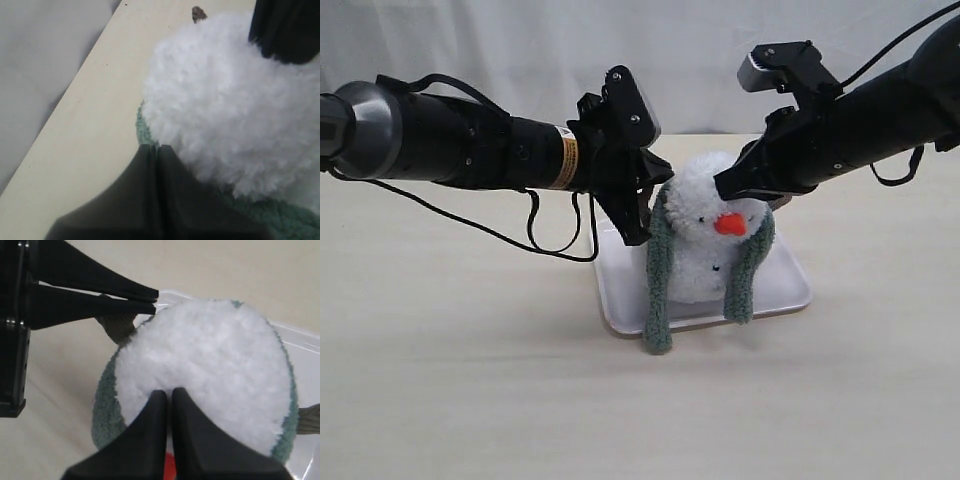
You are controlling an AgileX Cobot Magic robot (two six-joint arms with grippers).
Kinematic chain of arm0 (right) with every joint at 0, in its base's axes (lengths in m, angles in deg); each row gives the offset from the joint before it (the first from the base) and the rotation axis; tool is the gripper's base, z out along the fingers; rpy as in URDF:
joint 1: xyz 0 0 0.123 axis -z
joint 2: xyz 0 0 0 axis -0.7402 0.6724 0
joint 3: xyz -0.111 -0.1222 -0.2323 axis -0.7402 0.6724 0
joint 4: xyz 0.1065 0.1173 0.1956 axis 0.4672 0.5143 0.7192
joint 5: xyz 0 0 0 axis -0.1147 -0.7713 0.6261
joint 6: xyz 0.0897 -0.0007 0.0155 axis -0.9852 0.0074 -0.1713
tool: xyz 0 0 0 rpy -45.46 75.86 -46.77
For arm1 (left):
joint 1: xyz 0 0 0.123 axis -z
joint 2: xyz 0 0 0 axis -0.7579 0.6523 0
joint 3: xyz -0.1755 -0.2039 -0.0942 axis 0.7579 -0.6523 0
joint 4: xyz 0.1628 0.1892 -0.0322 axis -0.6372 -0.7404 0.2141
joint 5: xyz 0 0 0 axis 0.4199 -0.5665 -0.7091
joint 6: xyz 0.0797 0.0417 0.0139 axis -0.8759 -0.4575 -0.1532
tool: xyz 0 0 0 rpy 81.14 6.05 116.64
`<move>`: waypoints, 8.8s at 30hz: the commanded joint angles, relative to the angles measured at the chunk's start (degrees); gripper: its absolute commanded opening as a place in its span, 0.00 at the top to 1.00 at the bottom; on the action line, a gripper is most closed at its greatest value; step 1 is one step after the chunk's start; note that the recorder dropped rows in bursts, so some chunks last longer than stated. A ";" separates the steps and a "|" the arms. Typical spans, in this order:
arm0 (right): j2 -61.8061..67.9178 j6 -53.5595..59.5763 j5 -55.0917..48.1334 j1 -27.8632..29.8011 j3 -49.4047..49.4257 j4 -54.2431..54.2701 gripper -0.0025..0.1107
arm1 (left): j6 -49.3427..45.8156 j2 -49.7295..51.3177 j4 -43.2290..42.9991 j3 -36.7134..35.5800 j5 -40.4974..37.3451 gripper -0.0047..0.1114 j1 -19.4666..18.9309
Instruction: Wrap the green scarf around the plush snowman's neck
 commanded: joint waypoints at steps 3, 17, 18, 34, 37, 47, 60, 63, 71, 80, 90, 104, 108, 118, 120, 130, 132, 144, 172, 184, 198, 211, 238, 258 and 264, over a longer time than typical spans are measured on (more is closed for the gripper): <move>0.55 -1.51 -1.55 -0.01 1.01 -2.99 0.94 | 0.25 0.85 -0.65 0.43 -0.03 0.96 -0.07; 0.64 -2.90 -5.04 -0.01 2.18 -4.65 0.94 | 0.71 0.84 -0.40 0.43 6.28 0.96 0.03; 0.64 -2.90 -5.04 -0.01 2.18 -4.65 0.94 | 0.71 0.84 -0.40 0.43 6.55 0.96 0.03; 0.64 -2.90 -5.31 -0.01 2.18 -4.65 0.94 | 0.47 4.65 2.05 0.55 5.98 0.96 0.03; 0.64 -2.90 -5.19 -0.01 2.18 -4.65 0.94 | 0.43 4.28 2.17 1.39 6.86 0.96 0.03; 0.64 -2.80 -5.19 -0.01 2.08 -4.65 0.94 | 5.12 0.08 1.74 1.52 8.38 0.96 -0.06; -1.48 -1.99 -4.87 -0.01 -0.60 -4.19 0.74 | 18.16 -5.80 -11.75 1.42 13.94 0.96 0.07; -3.15 -1.93 -4.67 -0.01 -1.07 -4.16 0.65 | 17.80 -5.39 -11.62 1.42 15.18 0.96 0.85; -9.07 -14.15 -2.49 0.09 -1.30 -14.43 0.62 | 8.11 -3.00 -1.37 1.42 7.46 0.96 4.55; -1.27 -30.04 0.26 0.09 3.46 -31.10 0.62 | -5.74 2.91 12.92 2.59 8.10 0.96 5.60; 2.41 -13.76 11.10 -0.06 11.03 -14.60 0.47 | -5.74 3.03 12.92 2.59 7.60 0.96 5.60; 5.48 -10.59 22.62 -0.06 19.34 -5.57 0.87 | -4.28 3.03 12.41 2.59 7.70 0.96 5.60; 5.88 -9.23 20.62 -0.06 19.34 -4.98 0.94 | -4.28 3.03 12.41 2.59 7.70 0.96 5.60; 5.10 -9.34 16.03 -0.06 19.34 -4.98 0.94 | -4.03 3.03 12.41 2.59 7.58 0.96 5.60; 5.10 -9.34 14.86 -0.06 19.34 -4.98 0.94 | -4.03 3.03 12.41 2.59 7.58 0.96 5.60; 5.10 -9.37 12.82 -0.06 19.34 -4.98 0.94 | -4.03 3.03 12.41 2.59 7.47 0.96 5.60; 5.01 -9.15 12.82 -0.06 19.22 -4.98 0.93 | -4.03 3.03 12.41 2.59 7.22 0.96 5.60; -5.42 -10.08 14.60 -0.06 19.22 -4.21 0.44 | -0.59 1.82 6.34 2.59 5.11 0.96 5.60; -39.84 -12.80 12.70 -0.06 21.32 -8.00 0.94 | 37.53 -18.83 -19.23 -2.60 -2.89 0.96 5.60; -56.69 -13.19 24.80 -0.06 30.67 -5.51 0.94 | 37.77 -30.42 -19.23 -14.81 -12.39 0.96 5.60; -63.18 -13.19 25.81 -0.06 32.13 -5.51 0.94 | 38.10 -45.98 -15.73 -25.03 -11.21 0.96 5.60; -64.22 -13.41 23.51 -0.06 32.13 -5.22 0.94 | 39.46 -63.50 -14.33 -33.52 -11.85 0.96 5.60; -66.45 -12.86 24.18 -0.06 32.13 -4.16 0.94 | 40.98 -81.09 -14.45 -37.02 -9.21 0.96 5.60; -66.45 -12.86 24.18 -0.06 32.13 -4.16 0.94 | 40.98 -81.09 -14.45 -37.02 -9.07 0.96 5.60; -66.45 -12.86 24.18 -0.06 32.13 -4.16 0.94 | 40.98 -81.09 -13.93 -37.02 -9.06 0.96 5.60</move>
